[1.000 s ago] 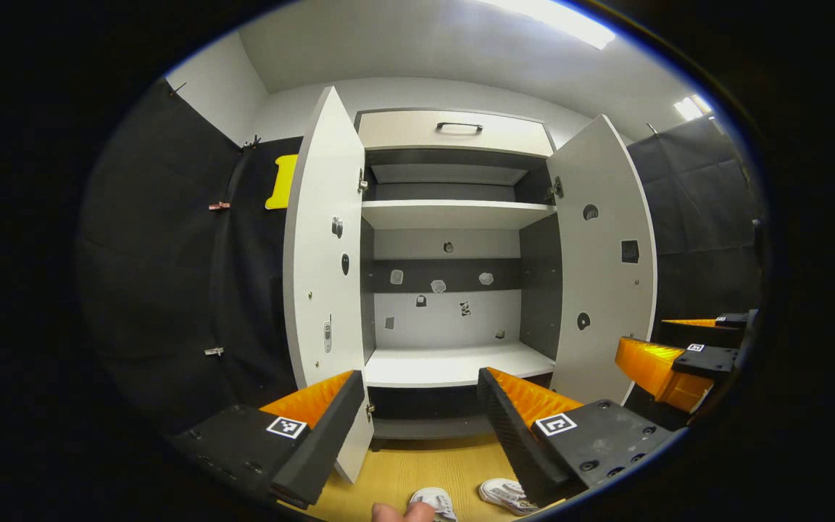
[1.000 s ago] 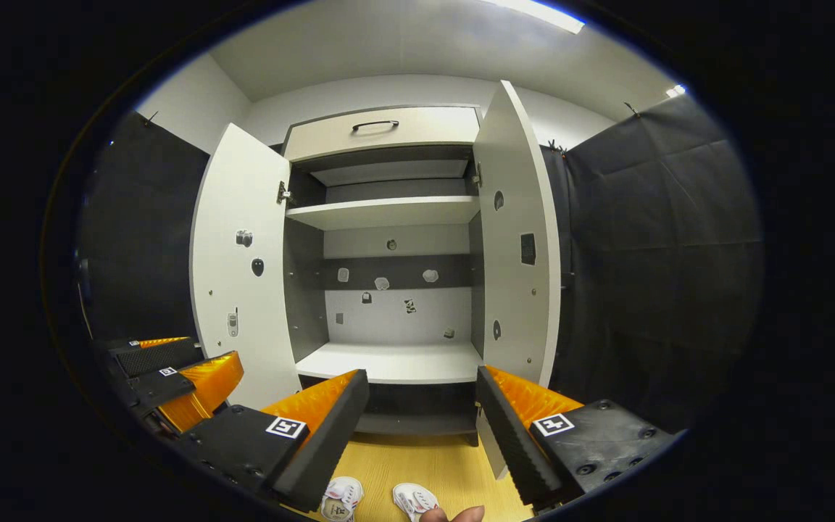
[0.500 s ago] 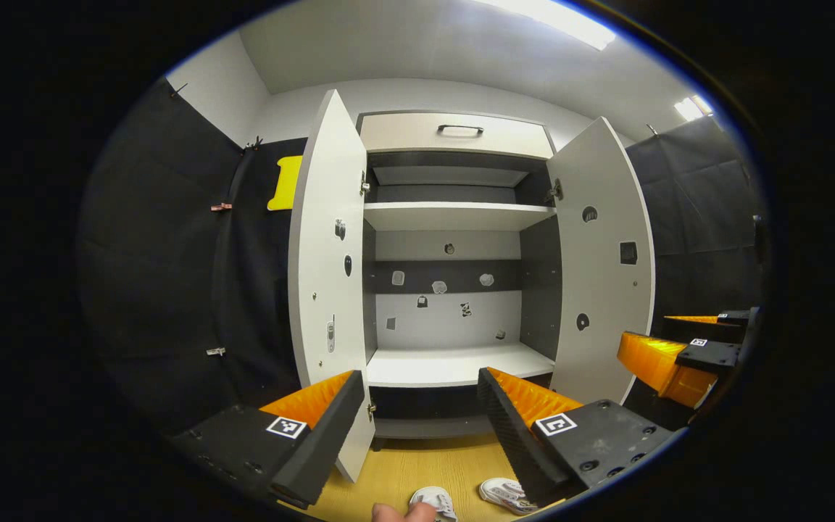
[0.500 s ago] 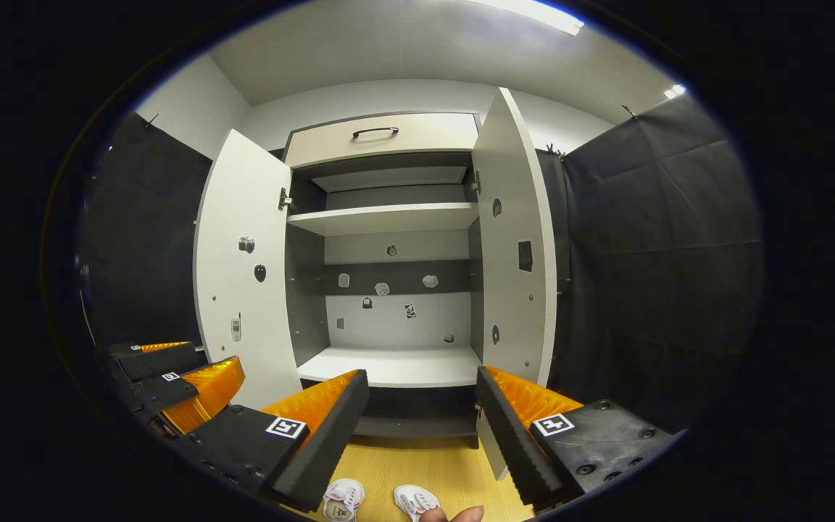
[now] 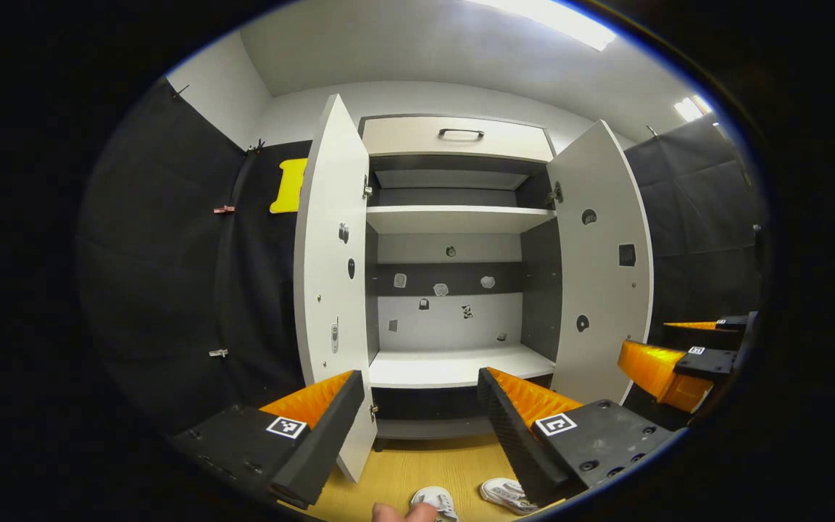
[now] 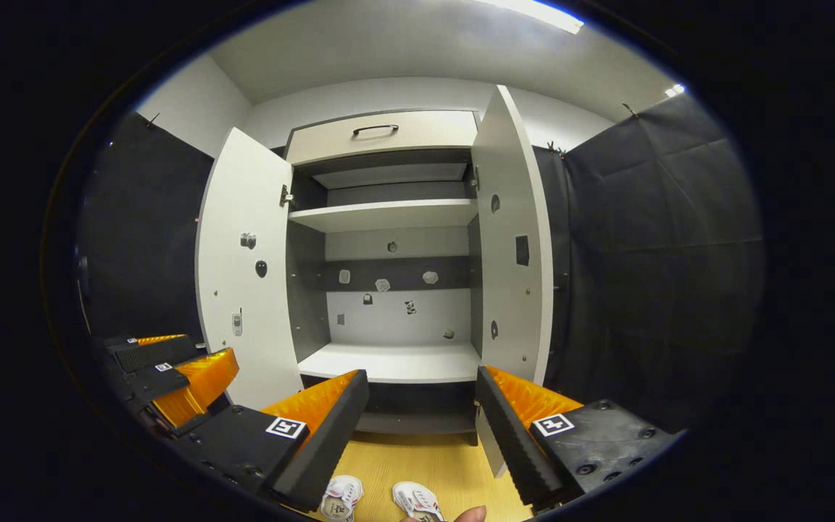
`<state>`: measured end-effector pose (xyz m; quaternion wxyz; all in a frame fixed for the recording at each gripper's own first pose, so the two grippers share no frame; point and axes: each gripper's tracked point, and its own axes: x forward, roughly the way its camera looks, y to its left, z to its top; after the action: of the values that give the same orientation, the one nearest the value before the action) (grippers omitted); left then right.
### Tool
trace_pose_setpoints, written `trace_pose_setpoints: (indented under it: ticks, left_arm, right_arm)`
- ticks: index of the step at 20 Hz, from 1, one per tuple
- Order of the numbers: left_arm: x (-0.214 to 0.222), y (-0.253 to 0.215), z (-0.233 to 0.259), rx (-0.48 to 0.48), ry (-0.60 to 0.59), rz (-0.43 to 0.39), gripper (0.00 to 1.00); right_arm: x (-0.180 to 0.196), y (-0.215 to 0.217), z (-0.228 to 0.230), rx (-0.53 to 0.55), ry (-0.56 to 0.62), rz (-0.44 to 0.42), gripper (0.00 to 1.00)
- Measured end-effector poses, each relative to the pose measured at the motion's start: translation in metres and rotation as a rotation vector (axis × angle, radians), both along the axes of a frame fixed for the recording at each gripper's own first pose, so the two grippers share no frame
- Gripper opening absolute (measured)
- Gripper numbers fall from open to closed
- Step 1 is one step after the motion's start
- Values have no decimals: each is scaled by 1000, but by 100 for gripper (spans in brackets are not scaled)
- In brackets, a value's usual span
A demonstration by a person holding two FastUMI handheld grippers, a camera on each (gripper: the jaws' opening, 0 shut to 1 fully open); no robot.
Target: Grab one shoe with the right hand and put it into the shoe cabinet, grab the other shoe with the left hand and put it into the shoe cabinet; then close the right door with the right hand and the left door with the left hand.
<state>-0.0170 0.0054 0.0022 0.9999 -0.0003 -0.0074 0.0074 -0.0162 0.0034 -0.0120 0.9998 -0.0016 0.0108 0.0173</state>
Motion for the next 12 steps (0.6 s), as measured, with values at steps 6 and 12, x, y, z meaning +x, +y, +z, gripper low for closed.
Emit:
trace_pose_setpoints:
  ticks: [6, 12]
  left_arm:
    - [-4, 12, -17, -4, 25, 27, 99]
    - [-12, 27, -39, 8, 58, 60, 99]
  right_arm:
    - [-16, 9, -103, -6, 219, 115, 98]
    - [-40, 1, -231, 22, 453, 154, 99]
